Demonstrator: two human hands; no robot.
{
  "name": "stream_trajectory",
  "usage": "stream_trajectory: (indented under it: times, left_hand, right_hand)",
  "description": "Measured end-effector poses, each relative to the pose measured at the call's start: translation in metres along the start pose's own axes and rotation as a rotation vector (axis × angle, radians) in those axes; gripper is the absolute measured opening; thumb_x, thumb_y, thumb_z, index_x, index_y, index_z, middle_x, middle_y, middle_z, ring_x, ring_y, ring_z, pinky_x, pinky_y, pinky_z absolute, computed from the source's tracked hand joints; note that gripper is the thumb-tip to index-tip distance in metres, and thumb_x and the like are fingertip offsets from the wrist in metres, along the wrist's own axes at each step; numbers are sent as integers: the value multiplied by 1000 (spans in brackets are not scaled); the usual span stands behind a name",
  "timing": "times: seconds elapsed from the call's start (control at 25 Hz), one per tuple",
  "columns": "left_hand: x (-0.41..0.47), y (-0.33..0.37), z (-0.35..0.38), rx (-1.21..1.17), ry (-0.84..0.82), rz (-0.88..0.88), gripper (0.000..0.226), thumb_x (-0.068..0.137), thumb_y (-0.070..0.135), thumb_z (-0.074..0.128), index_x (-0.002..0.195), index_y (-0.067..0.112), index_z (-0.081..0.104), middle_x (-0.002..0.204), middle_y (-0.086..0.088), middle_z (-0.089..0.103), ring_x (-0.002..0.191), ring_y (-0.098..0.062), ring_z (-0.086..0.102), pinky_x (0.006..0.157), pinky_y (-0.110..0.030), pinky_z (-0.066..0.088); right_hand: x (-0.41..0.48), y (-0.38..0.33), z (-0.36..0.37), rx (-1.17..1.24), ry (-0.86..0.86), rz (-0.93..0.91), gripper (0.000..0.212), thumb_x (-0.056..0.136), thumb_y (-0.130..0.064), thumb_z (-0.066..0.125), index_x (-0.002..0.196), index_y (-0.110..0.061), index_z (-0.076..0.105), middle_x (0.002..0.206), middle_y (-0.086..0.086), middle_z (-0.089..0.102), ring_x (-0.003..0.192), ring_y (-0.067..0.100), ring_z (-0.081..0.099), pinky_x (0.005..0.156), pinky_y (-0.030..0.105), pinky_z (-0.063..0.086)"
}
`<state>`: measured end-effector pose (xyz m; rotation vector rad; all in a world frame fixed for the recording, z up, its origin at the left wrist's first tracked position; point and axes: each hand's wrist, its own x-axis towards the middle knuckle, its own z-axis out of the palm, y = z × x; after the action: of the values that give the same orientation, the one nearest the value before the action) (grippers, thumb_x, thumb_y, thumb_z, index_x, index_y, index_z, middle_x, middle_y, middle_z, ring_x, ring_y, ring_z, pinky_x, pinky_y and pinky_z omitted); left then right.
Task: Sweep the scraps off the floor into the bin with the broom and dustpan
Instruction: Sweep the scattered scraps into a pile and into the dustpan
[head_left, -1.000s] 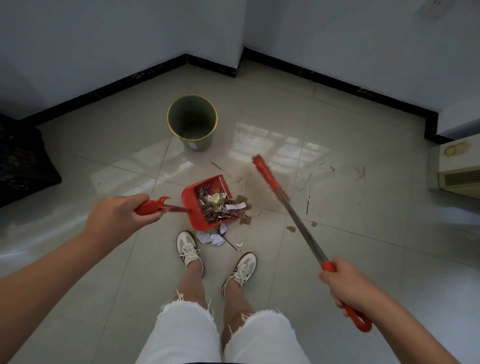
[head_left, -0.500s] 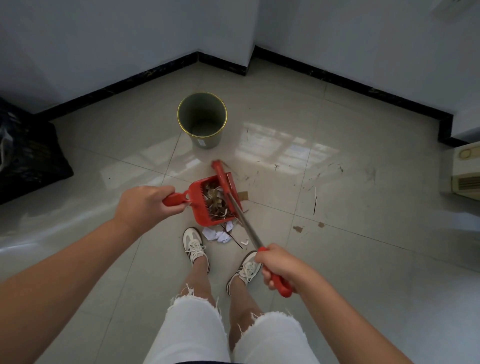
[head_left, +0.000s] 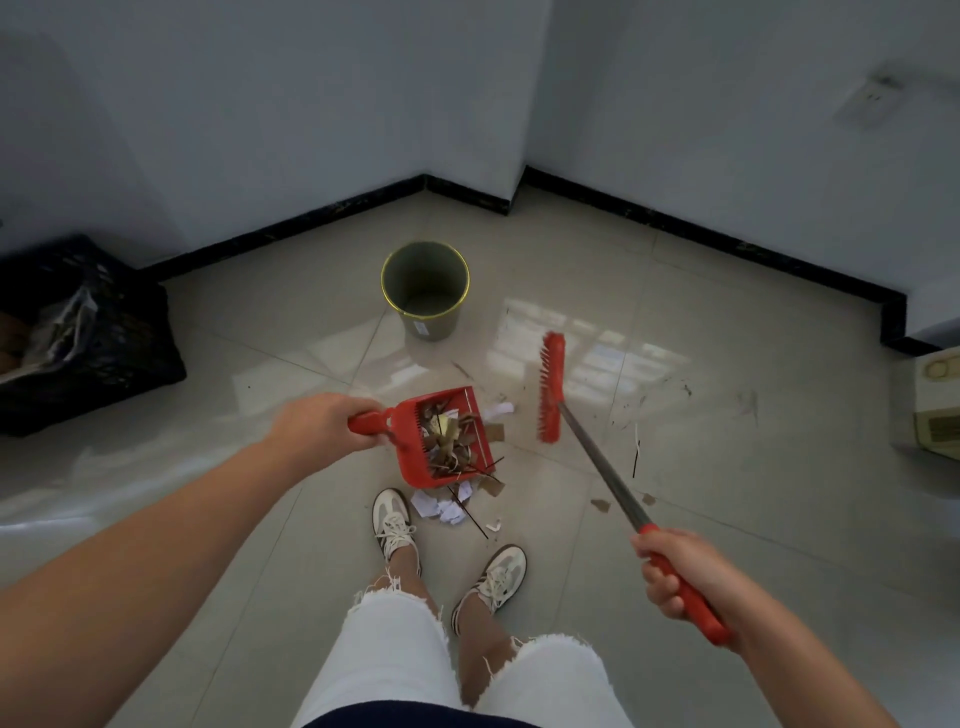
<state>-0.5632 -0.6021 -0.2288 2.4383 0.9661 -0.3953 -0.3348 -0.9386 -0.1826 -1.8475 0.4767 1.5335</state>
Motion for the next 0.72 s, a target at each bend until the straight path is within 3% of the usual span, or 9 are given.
stream_trajectory:
  times: [0.2,0.36,0.44,0.56,0.72]
  left_hand:
    - [-40,14,-24,6,246,81,32,76,59,69,102,40,71,77,15,70,73,-11,62,62,-31,50]
    - [-89,17,-58,-25,358,177,41,70,65,58,96,37,75,60,37,51,56,-3,53,51,-27,49]
    - [-104,19,-69,-92,384,125,41,68,68,62,94,38,75,57,37,52,55,-1,54,54,-30,50]
    - [-113,15,-80,-352,471,-67,32,66,62,78,87,38,77,59,18,61,55,-5,53,57,-28,43]
    - [-134,17,-96,-660,595,-174,24,67,44,82,84,28,80,57,9,63,55,0,49,54,-13,35]
  right_hand:
    - [5,-10,-50,-39,33,70,30,92,-11,48,64,-13,38,37,-2,34,23,6,31,26,9,23]
    - [3,-4,-76,-32,17,108,31,93,-11,49,64,-12,39,38,-2,33,23,6,32,25,9,24]
    - [2,-3,-82,26,-13,122,26,91,-10,51,67,-10,41,39,-2,33,24,5,33,24,10,25]
    - [0,-11,-90,180,-78,138,20,92,-9,47,73,-8,43,39,-2,33,24,3,32,22,10,26]
    - [2,-26,-96,320,-128,186,18,93,-10,44,75,-7,41,38,1,35,22,5,34,19,14,28]
